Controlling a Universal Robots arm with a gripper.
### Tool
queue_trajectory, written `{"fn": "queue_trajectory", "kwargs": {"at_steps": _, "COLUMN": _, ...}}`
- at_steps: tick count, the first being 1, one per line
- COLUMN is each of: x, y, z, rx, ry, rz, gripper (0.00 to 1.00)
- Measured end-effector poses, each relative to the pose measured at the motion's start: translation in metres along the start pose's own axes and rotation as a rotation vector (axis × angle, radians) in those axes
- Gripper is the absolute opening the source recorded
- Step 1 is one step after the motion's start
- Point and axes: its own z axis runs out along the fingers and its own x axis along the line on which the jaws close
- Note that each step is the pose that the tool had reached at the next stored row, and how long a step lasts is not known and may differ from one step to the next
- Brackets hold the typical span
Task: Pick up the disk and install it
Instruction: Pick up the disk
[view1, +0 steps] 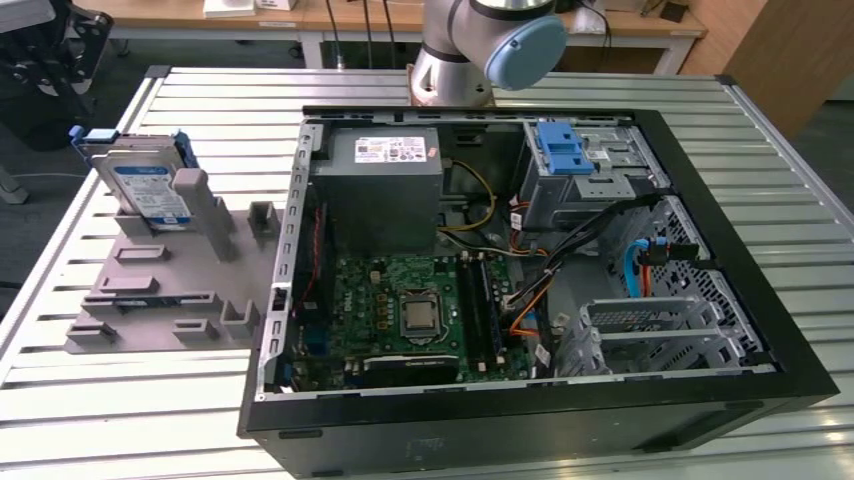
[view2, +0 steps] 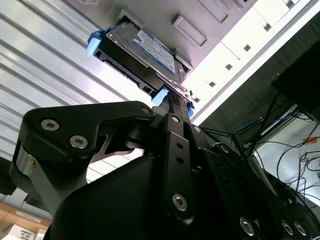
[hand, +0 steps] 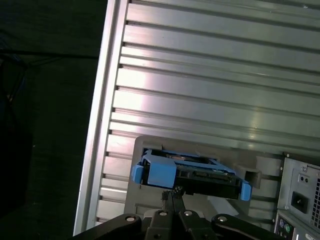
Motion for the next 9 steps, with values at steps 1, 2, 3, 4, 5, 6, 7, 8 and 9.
{"fn": "queue_trajectory", "kwargs": {"at_steps": 1, "x": 0.0, "y": 0.0, "z": 0.0, "rx": 0.0, "ry": 0.0001, "rz": -0.002, "gripper": 0.11}}
{"fn": "queue_trajectory", "kwargs": {"at_steps": 2, "x": 0.0, "y": 0.0, "z": 0.0, "rx": 0.0, "ry": 0.0001, "rz": -0.005, "gripper": 0.11}}
{"fn": "queue_trajectory", "kwargs": {"at_steps": 3, "x": 0.0, "y": 0.0, "z": 0.0, "rx": 0.0, "ry": 0.0002, "rz": -0.007, "gripper": 0.11}}
{"fn": "queue_trajectory", "kwargs": {"at_steps": 4, "x": 0.0, "y": 0.0, "z": 0.0, "rx": -0.0001, "ry": 0.0002, "rz": -0.01, "gripper": 0.11}}
{"fn": "queue_trajectory", "kwargs": {"at_steps": 5, "x": 0.0, "y": 0.0, "z": 0.0, "rx": -0.0001, "ry": 0.0003, "rz": -0.012, "gripper": 0.11}}
{"fn": "queue_trajectory", "kwargs": {"at_steps": 6, "x": 0.0, "y": 0.0, "z": 0.0, "rx": -0.0001, "ry": 0.0003, "rz": -0.015, "gripper": 0.11}}
{"fn": "queue_trajectory", "kwargs": {"at_steps": 7, "x": 0.0, "y": 0.0, "z": 0.0, "rx": -0.0001, "ry": 0.0004, "rz": -0.017, "gripper": 0.11}}
{"fn": "queue_trajectory", "kwargs": {"at_steps": 8, "x": 0.0, "y": 0.0, "z": 0.0, "rx": -0.0001, "ry": 0.0004, "rz": -0.019, "gripper": 0.11}}
{"fn": "queue_trajectory", "kwargs": {"at_steps": 9, "x": 0.0, "y": 0.0, "z": 0.0, "rx": -0.0001, "ry": 0.0004, "rz": -0.022, "gripper": 0.11}}
